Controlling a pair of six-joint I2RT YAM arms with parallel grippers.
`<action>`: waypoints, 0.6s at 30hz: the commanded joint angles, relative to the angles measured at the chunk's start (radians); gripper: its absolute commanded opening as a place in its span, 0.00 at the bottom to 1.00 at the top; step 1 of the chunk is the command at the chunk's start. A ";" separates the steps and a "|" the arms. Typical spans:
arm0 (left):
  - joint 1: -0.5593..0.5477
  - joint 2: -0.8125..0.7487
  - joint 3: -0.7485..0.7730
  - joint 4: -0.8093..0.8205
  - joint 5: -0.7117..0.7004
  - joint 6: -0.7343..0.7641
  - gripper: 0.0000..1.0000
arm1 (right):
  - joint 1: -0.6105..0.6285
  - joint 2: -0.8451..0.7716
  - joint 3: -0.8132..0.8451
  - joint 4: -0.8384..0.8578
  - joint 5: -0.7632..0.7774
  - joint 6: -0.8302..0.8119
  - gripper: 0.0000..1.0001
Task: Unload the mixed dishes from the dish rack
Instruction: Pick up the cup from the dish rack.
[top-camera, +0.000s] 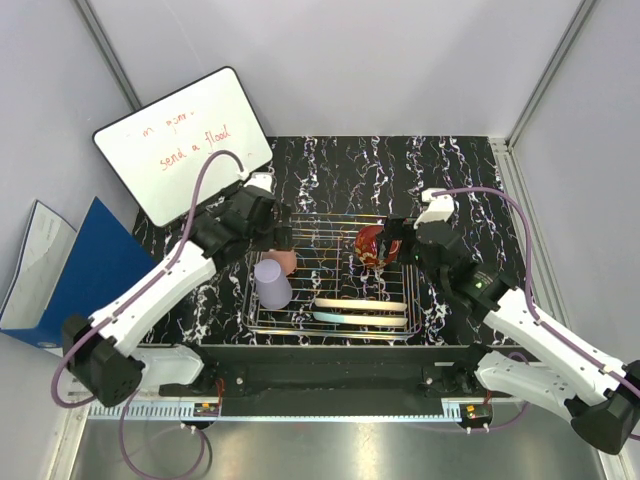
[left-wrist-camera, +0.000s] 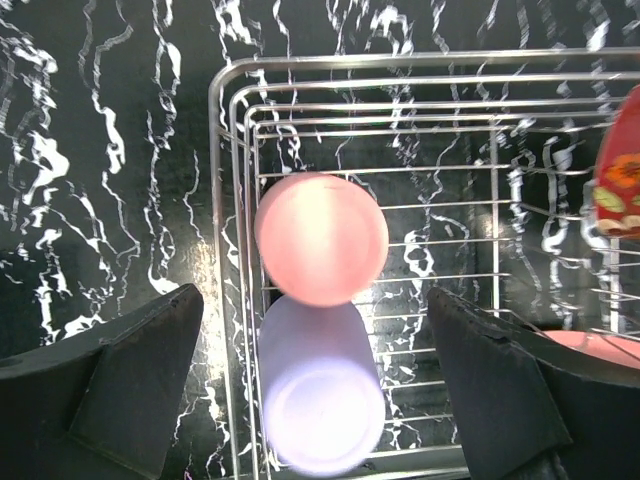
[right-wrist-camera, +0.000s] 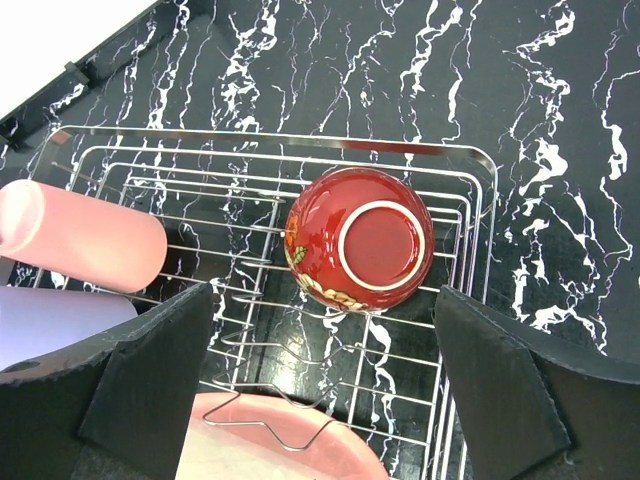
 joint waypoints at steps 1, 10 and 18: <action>-0.003 0.051 0.025 0.077 0.014 0.001 0.99 | 0.001 -0.030 -0.006 0.039 0.032 -0.016 1.00; -0.003 0.146 0.033 0.126 0.010 0.007 0.99 | 0.001 -0.036 -0.027 0.040 0.035 -0.021 1.00; -0.003 0.204 0.016 0.135 0.023 -0.002 0.97 | 0.001 -0.038 -0.035 0.039 0.055 -0.019 1.00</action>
